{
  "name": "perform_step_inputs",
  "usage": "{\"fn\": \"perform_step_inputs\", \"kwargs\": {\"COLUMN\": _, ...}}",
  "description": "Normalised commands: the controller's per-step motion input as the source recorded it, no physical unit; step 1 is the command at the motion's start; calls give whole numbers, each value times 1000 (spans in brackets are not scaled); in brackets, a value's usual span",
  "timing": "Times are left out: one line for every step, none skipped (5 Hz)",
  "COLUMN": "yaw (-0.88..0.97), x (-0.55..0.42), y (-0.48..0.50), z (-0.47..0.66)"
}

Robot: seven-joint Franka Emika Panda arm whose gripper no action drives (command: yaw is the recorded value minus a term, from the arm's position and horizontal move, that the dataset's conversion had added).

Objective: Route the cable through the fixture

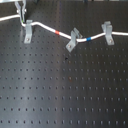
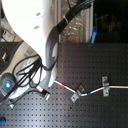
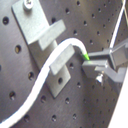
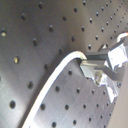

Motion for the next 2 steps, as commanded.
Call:
{"fn": "perform_step_inputs", "kwargs": {"yaw": 0, "x": -65, "y": 8, "z": 2}}
{"fn": "perform_step_inputs", "kwargs": {"yaw": 0, "x": -211, "y": 84, "z": 4}}
